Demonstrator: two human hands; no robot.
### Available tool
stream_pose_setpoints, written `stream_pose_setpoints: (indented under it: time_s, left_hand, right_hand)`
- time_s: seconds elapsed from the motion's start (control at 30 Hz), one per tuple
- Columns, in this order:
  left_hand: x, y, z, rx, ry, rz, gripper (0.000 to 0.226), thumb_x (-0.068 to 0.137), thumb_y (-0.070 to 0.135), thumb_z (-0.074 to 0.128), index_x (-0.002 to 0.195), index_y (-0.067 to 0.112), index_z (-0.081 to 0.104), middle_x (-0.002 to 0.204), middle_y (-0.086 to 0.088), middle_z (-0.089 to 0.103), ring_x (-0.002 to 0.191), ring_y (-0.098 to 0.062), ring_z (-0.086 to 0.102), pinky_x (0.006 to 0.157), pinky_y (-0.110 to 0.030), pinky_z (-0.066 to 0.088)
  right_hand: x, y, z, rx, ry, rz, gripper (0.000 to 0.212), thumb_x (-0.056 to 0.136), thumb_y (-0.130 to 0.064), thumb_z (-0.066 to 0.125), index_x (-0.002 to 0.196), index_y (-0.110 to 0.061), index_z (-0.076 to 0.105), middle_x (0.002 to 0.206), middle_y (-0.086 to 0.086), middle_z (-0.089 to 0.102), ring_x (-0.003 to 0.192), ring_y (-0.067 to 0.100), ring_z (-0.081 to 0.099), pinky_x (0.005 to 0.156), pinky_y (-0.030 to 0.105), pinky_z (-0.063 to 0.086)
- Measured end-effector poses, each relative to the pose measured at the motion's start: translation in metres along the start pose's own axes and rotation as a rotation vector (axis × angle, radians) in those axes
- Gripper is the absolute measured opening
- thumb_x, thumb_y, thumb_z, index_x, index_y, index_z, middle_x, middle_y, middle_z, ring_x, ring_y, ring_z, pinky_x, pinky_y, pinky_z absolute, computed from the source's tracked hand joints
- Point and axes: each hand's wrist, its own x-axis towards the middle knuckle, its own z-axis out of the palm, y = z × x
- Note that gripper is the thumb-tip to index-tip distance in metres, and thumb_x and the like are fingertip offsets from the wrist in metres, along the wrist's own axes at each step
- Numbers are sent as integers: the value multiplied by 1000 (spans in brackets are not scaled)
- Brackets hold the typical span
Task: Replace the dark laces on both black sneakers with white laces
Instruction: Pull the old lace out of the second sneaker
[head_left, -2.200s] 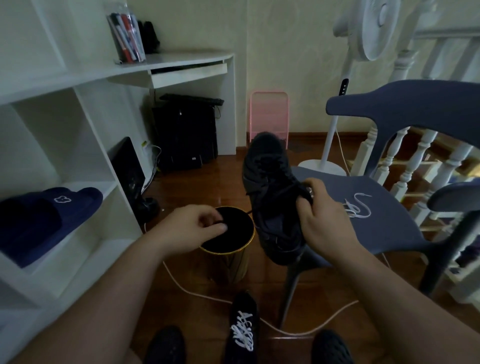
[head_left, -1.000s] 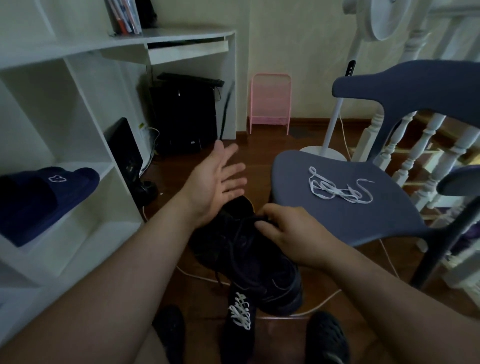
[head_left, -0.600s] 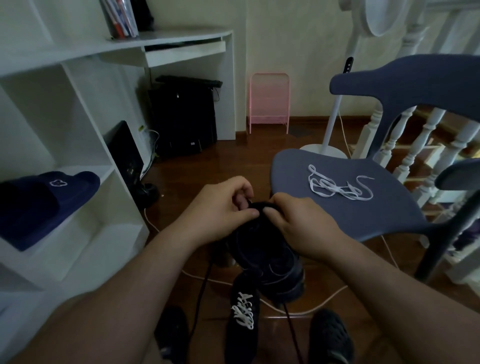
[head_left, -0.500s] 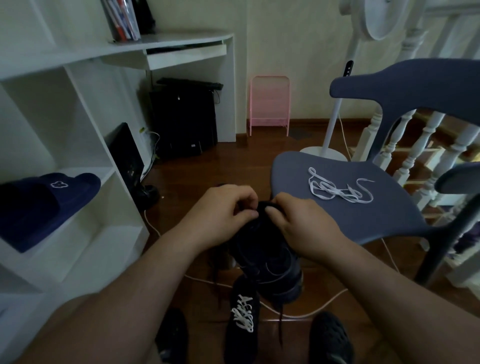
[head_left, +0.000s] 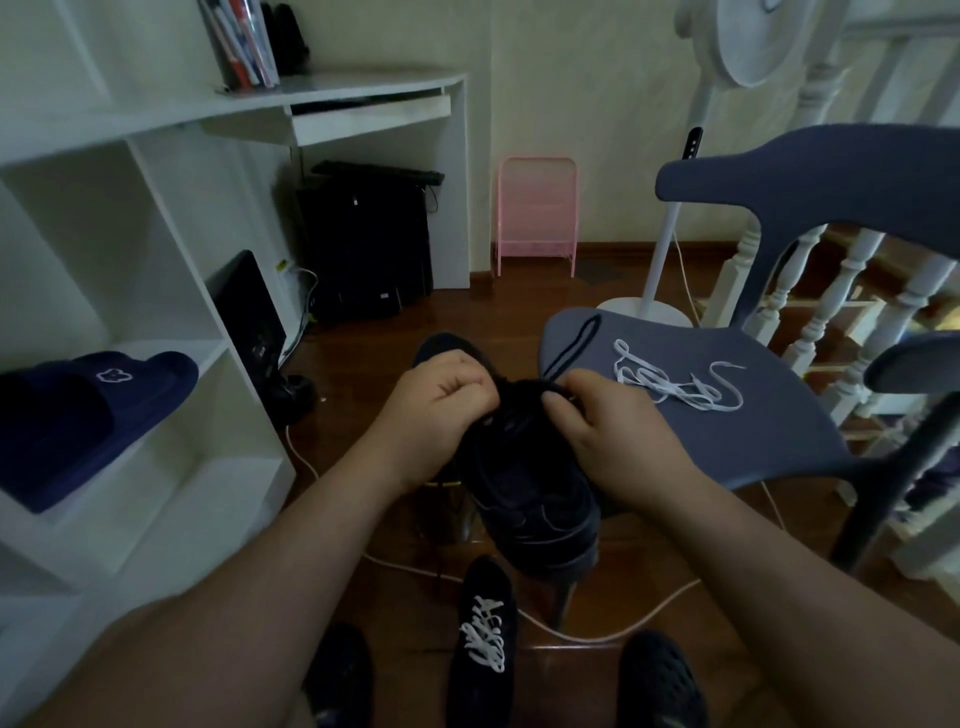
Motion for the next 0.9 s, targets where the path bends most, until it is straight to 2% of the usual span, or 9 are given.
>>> stream_pose_setpoints:
  time_s: [0.13, 0.23, 0.33, 0.4, 0.47, 0.53, 0.63, 0.77, 0.9]
  left_hand:
    - [-1, -1, 12, 386, 64, 15, 33, 93, 64, 57, 96, 39, 78, 97, 15, 56, 96, -2, 55, 81, -29, 47]
    - [-3, -1, 21, 391, 139, 46, 26, 99, 56, 61, 101, 37, 79, 97, 15, 56, 95, -4, 55, 80, -32, 51]
    - [-2, 3, 22, 189, 158, 7, 21, 95, 33, 72, 76, 26, 74, 96, 14, 57, 90, 1, 57, 77, -24, 47]
    - [-1, 6, 14, -221, 11, -31, 26, 78, 19, 73, 54, 18, 62, 92, 11, 59, 86, -3, 57, 77, -21, 45]
    - [-2, 9, 1, -506, -168, -32, 15, 61, 25, 65, 50, 21, 56, 83, 10, 60, 86, -10, 55, 78, -22, 47]
    - [-2, 5, -5, -290, -201, 25, 18, 66, 35, 64, 63, 18, 61, 79, 13, 61, 81, -5, 57, 79, -25, 48]
    - [-1, -3, 5, 216, 4, 34, 32, 100, 45, 60, 76, 31, 76, 89, 15, 65, 88, 2, 62, 81, -31, 48]
    - [-2, 4, 21, 312, 104, -16, 23, 98, 53, 64, 102, 36, 80, 100, 17, 58, 95, -1, 57, 78, -23, 45]
    - [1, 6, 20, 250, 166, -71, 17, 97, 46, 69, 80, 44, 70, 100, 18, 61, 94, 4, 58, 76, -20, 45]
  right_hand:
    - [-3, -7, 6, -54, -11, -36, 22, 105, -45, 46, 98, -28, 58, 80, -3, 64, 71, 18, 59, 60, 42, 49]
    - [-1, -8, 7, -45, 3, -32, 22, 106, -43, 47, 97, -26, 56, 77, -2, 62, 69, 20, 58, 57, 41, 47]
    - [-1, -8, 6, -39, -3, -21, 21, 106, -36, 48, 97, -20, 58, 74, 1, 61, 67, 21, 57, 59, 43, 45]
    - [1, -4, 2, -26, 13, 10, 21, 106, -31, 48, 98, -16, 61, 73, 3, 61, 67, 22, 56, 60, 43, 42]
    - [2, -1, -3, -14, 35, 32, 21, 106, -31, 49, 97, -16, 62, 74, 2, 61, 66, 18, 56, 61, 42, 42]
    - [1, 0, -5, -11, 46, 29, 20, 106, -34, 50, 99, -20, 62, 76, 0, 63, 68, 15, 58, 62, 40, 45]
    - [-1, -4, -1, -26, 37, 2, 20, 106, -36, 50, 102, -22, 62, 80, 1, 66, 71, 19, 60, 64, 45, 50]
    - [-2, -9, 5, -70, 37, -13, 20, 105, -39, 48, 104, -23, 60, 77, 2, 64, 69, 23, 59, 60, 46, 49]
    - [-2, -12, 8, -107, 56, -57, 22, 106, -39, 49, 110, -21, 60, 78, 4, 66, 67, 23, 60, 60, 49, 50]
